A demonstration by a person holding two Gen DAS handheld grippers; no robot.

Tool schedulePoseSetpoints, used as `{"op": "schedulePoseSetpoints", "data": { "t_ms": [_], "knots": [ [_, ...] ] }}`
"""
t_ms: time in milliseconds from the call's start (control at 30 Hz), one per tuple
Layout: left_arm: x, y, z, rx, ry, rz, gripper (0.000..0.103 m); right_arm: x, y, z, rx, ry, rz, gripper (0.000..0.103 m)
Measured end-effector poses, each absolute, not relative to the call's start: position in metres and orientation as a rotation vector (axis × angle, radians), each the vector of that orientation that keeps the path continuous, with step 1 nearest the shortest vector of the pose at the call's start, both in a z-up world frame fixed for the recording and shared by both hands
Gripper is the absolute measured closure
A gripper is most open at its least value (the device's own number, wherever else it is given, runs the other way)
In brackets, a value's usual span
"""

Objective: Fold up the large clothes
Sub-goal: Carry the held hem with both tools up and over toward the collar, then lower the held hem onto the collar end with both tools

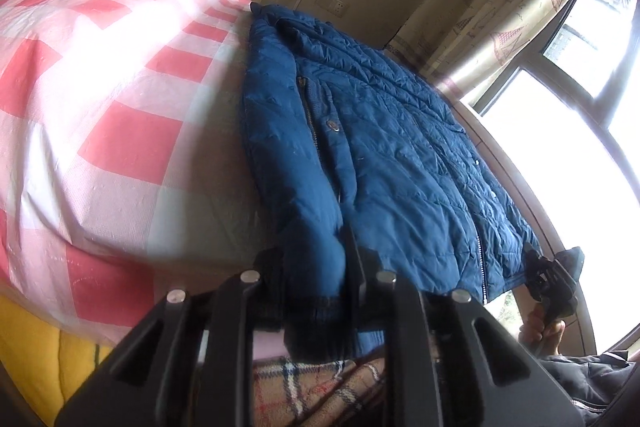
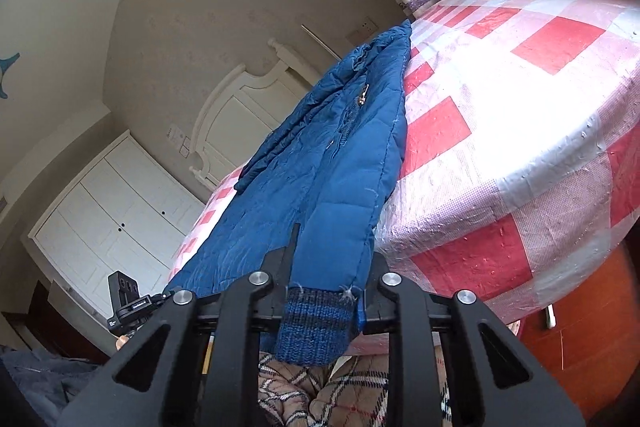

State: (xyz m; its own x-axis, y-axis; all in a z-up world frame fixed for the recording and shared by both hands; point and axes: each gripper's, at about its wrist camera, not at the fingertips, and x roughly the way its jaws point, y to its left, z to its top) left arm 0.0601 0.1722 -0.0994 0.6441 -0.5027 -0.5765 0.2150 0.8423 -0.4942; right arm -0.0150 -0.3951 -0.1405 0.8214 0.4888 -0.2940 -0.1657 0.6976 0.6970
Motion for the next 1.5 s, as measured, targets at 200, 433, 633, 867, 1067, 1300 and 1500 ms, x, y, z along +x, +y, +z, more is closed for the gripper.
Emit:
{"op": "schedulePoseSetpoints", "data": {
  "t_ms": [200,433,633,867,1067,1300,1500],
  "knots": [
    [0.016,0.198,-0.063,-0.529,0.633,-0.531,0.088,-0.055,-0.382,-0.093,0.675,0.405,0.485,0.085],
    [-0.063,0.255,0.004,-0.722,0.339,-0.747,0.087,-0.129,-0.352,0.007,0.505,0.172,0.649,0.086],
    [0.019,0.248,0.030,-0.790,0.368,-0.727,0.083,-0.043,-0.346,0.049,0.557,0.244,0.556,0.086],
    [0.235,0.234,-0.003,-0.996,0.678,-0.505,0.045,0.170,-0.385,0.022,0.791,0.556,0.353,0.068],
    [0.273,0.282,-0.037,-1.047,0.665,-0.237,0.025,0.188,-0.440,-0.005,0.941,0.402,0.267,0.008],
    [0.298,0.265,-0.037,-0.692,0.792,-0.265,0.018,0.220,-0.443,-0.004,0.496,0.593,0.092,0.010],
    [0.330,0.201,-0.029,-0.375,0.884,-0.354,0.009,0.255,-0.411,-0.031,0.341,0.762,0.166,0.013]
  ]
}}
